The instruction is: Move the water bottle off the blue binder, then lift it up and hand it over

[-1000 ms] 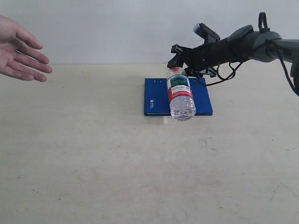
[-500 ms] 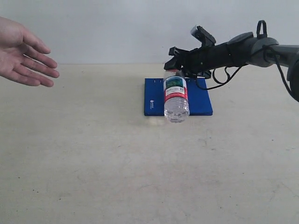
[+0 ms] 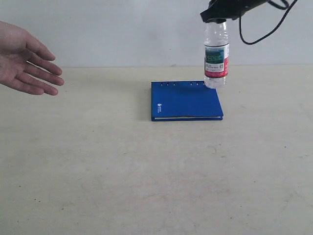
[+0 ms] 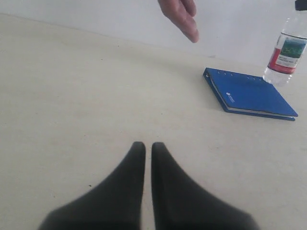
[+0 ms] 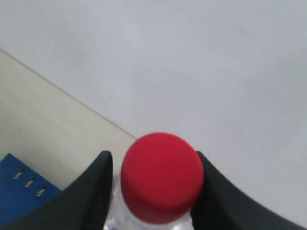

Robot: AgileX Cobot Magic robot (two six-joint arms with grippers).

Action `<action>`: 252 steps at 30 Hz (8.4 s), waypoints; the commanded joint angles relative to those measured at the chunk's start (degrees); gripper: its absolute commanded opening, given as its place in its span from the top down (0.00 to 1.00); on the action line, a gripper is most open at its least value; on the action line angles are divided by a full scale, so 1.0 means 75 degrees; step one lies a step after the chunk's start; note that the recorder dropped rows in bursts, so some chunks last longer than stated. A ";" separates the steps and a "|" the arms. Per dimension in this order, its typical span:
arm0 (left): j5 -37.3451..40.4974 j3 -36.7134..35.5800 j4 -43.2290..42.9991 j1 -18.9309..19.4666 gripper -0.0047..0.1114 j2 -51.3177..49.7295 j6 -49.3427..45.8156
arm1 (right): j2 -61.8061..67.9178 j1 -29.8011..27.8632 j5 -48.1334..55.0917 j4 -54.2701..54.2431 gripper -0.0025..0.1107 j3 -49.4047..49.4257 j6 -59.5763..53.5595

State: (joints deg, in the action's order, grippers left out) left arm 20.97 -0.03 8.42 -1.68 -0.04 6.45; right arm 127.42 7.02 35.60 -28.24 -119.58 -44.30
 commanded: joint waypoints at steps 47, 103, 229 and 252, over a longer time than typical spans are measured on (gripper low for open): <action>-0.0072 0.0004 -0.0044 -0.0033 0.92 0.0006 -0.0003 | -0.2675 -0.1816 0.4074 -0.0938 0.52 0.0004 0.1145; -1.0256 0.3499 -1.0115 -0.0015 0.92 -0.5982 0.7475 | -0.2762 -0.0087 0.4146 -0.1942 0.52 0.5719 0.1115; -1.0607 1.3513 -1.4086 0.0503 0.38 -1.8563 1.0492 | 0.1221 -0.1019 0.4582 -0.2850 0.98 0.3059 -0.4252; -0.9771 1.3513 -1.4450 0.0335 0.38 -1.9165 1.2571 | 0.1237 -0.0787 0.2764 -0.5268 0.47 0.3059 -0.1194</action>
State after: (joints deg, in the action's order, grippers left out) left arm -51.81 101.01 -100.01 1.20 -143.86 99.90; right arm 137.02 1.13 58.37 -67.36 -96.43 -56.76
